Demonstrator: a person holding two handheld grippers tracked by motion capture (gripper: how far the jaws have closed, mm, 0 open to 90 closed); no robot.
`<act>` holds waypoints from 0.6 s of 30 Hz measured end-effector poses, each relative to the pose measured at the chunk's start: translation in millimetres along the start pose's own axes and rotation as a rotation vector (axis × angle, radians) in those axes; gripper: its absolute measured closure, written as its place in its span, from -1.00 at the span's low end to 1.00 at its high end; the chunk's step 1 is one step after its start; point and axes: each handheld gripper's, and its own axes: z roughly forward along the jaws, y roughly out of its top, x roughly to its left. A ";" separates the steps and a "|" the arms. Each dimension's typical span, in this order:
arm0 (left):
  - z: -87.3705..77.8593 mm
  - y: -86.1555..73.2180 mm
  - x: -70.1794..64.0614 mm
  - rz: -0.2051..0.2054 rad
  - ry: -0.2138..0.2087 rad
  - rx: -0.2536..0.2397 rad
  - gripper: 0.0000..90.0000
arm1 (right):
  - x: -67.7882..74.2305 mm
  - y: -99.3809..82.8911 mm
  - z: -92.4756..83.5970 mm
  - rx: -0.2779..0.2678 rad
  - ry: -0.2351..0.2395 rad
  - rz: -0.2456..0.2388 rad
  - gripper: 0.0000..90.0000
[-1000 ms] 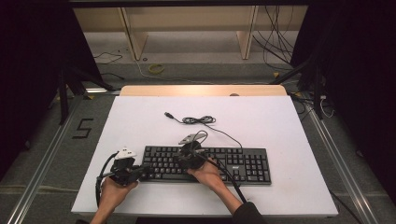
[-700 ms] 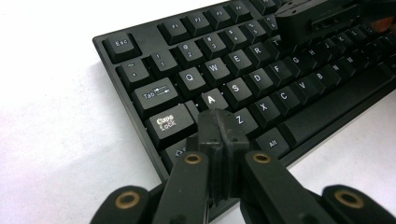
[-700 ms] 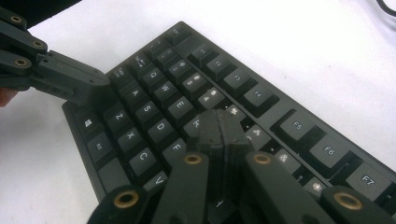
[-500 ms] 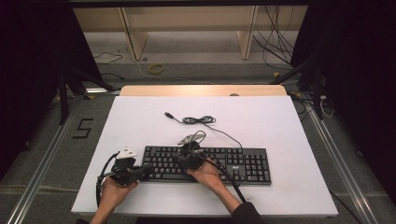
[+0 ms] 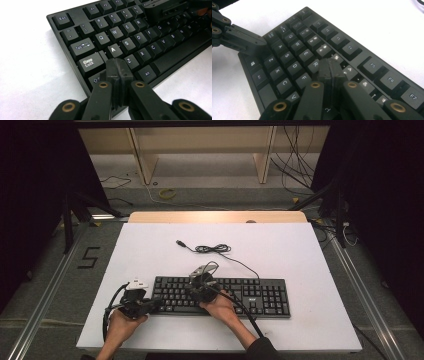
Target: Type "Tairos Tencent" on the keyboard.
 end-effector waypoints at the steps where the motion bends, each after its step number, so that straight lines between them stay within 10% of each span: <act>1: 0.0 0.0 -0.1 0.000 0.000 0.000 0.99 | 0.0 0.0 0.0 0.000 0.000 0.000 1.00; 18: -8.1 4.5 -2.2 -0.013 -0.024 -0.085 0.79 | -3.2 4.0 -22.9 -0.067 0.041 0.043 0.86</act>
